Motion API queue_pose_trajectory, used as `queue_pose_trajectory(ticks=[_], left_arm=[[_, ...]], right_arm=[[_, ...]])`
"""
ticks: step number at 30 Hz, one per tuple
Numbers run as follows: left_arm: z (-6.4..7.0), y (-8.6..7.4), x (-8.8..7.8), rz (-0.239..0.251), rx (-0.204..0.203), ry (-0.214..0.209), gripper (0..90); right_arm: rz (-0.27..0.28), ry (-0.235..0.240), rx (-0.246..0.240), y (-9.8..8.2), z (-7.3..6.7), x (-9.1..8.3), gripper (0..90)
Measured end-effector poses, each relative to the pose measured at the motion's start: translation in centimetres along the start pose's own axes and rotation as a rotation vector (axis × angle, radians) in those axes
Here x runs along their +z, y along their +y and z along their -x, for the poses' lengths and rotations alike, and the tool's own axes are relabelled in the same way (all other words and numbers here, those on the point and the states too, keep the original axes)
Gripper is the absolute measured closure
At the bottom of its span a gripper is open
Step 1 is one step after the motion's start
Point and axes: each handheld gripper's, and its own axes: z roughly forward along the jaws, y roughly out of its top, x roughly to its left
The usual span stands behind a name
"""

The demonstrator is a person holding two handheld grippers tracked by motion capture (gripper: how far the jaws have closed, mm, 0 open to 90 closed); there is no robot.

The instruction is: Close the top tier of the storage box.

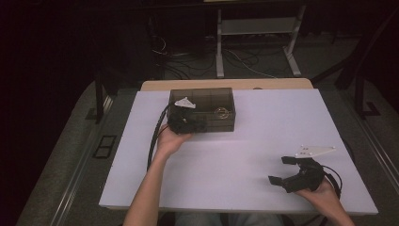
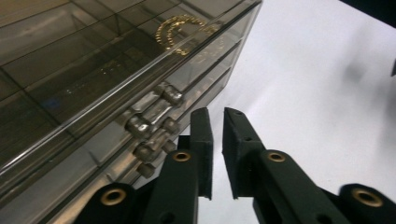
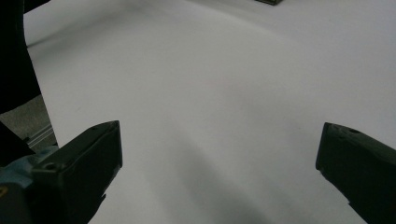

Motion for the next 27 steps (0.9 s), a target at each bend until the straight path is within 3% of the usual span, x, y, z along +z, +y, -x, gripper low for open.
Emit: queue_pose_trajectory(ticks=[5, 10, 12, 18, 23, 27], left_arm=[[0.9, 0.2, -0.5, 0.014, 0.019, 0.013, 66.5], [2.0, 0.1, -1.0, 0.025, 0.048, 0.042, 44.7], [2.3, -0.2, -1.1, 0.034, 0.029, 0.04, 37.4], [3.0, -0.9, -1.6, 0.047, 0.03, 0.051, 12.7], [3.2, -1.5, -2.0, 0.042, 0.011, 0.041, 0.0], [3.4, -2.1, -2.5, 0.08, -0.006, 0.051, 0.0]], right_arm=[[-0.002, 0.003, -0.003, 0.0, 0.0, 0.0, 0.0], [-0.001, 0.006, -0.005, 0.0, -0.1, 0.1, 0.0], [0.001, 0.006, -0.006, 0.1, -0.1, 0.1, 0.0], [-0.001, 0.01, -0.01, 0.1, -0.2, 0.2, 0.0], [0.001, 0.014, -0.01, 0.1, -0.3, 0.2, 0.0], [-0.004, 0.02, -0.008, 0.2, -0.4, 0.2, 0.0]])
